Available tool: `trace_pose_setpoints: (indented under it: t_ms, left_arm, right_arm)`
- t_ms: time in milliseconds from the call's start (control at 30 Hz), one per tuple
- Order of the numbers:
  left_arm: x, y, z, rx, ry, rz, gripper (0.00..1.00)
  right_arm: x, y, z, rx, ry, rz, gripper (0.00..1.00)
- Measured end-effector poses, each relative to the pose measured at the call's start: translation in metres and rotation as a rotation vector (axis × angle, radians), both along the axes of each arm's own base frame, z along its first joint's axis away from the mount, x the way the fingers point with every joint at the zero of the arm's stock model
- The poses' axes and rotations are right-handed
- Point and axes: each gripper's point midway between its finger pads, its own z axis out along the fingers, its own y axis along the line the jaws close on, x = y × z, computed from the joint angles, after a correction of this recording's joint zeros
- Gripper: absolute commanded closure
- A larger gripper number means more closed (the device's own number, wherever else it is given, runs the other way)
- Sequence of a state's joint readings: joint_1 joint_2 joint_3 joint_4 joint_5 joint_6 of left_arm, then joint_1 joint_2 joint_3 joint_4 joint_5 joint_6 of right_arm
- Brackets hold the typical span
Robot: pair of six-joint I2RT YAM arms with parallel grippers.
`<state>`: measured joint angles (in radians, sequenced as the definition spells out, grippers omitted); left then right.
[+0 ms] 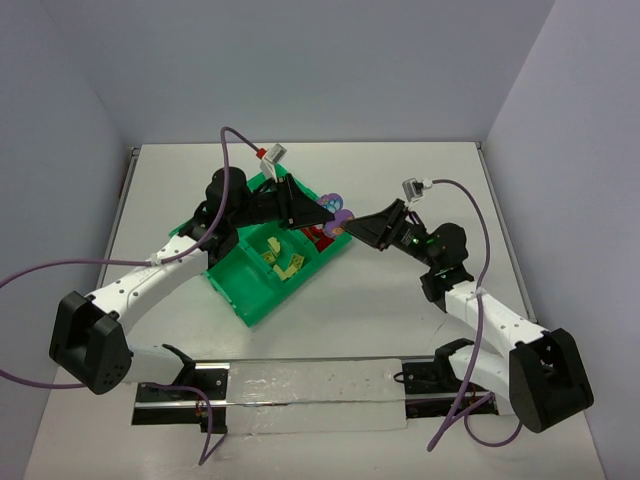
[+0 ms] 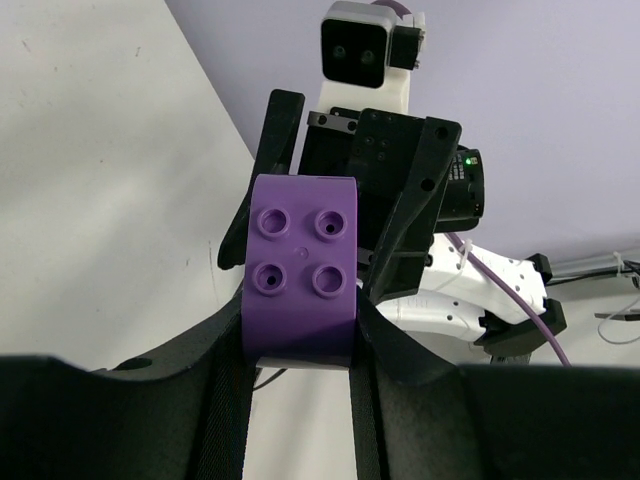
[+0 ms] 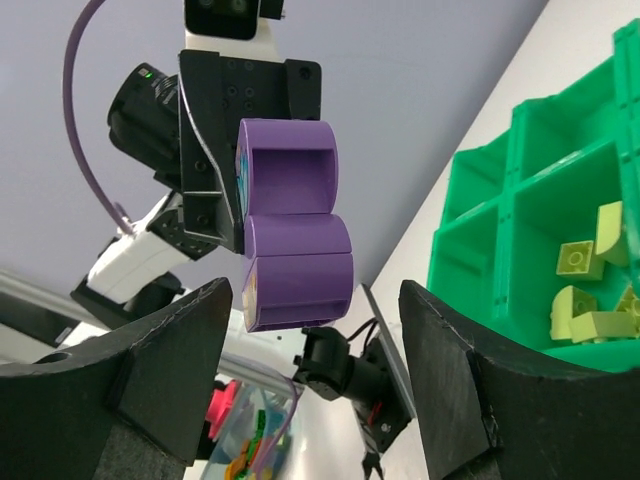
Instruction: Sort the legos into containers by color
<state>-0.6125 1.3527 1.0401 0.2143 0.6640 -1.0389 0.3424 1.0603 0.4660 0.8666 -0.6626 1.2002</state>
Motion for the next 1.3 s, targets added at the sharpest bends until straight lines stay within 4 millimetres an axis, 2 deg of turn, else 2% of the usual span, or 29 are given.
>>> trace_pose_setpoints:
  t_ms: [233,400,600,767,833,867,900,933,967,1000,1033,1067,1133,1300]
  left_arm:
    - [-0.007,0.0,0.01,-0.026,-0.03,-0.037,1.0]
    - [-0.013,-0.001,0.011,-0.032,-0.034,-0.073,1.0]
    - [-0.017,-0.001,0.012,-0.037,-0.039,-0.095,1.0]
    - [-0.019,-0.001,0.017,-0.05,-0.054,-0.108,1.0]
    - [-0.019,-0.001,0.017,-0.052,-0.059,-0.11,1.0]
    - [-0.019,-0.001,0.017,-0.052,-0.06,-0.111,0.99]
    - [-0.019,-0.001,0.017,-0.049,-0.062,-0.11,0.98]
    - [-0.019,-0.001,0.016,-0.048,-0.063,-0.109,0.89]
    - [-0.019,-0.001,0.016,-0.046,-0.065,-0.108,0.68]
    - [-0.019,-0.001,0.016,-0.043,-0.066,-0.107,0.52]
    - [-0.019,0.0,0.015,-0.04,-0.069,-0.106,0.4]
    - [-0.019,0.0,0.015,-0.036,-0.072,-0.103,0.31]
    - [-0.017,0.0,0.016,-0.03,-0.076,-0.092,0.25]
    - [-0.013,0.003,0.017,-0.016,-0.088,-0.059,0.28]
  right_arm:
    - [-0.005,0.002,0.012,0.043,-0.041,0.04,0.28]
    - [-0.01,0.003,0.024,0.103,-0.056,0.083,0.41]
    - [-0.014,0.004,0.031,0.134,-0.067,0.11,0.46]
    - [-0.016,0.004,0.031,0.136,-0.061,0.119,0.73]
    - [-0.016,0.004,0.03,0.137,-0.057,0.122,0.9]
    - [-0.016,0.004,0.03,0.136,-0.057,0.122,0.92]
    - [-0.016,0.004,0.03,0.134,-0.057,0.122,1.0]
    - [-0.016,0.004,0.03,0.133,-0.058,0.124,1.0]
    - [-0.016,0.004,0.029,0.131,-0.057,0.124,1.0]
    - [-0.016,0.004,0.029,0.13,-0.057,0.123,1.0]
    - [-0.016,0.004,0.028,0.128,-0.055,0.123,1.0]
    - [-0.016,0.004,0.028,0.125,-0.055,0.122,1.0]
    - [-0.016,0.004,0.027,0.119,-0.06,0.119,1.0]
    - [-0.017,0.004,0.027,0.106,-0.073,0.118,1.0]
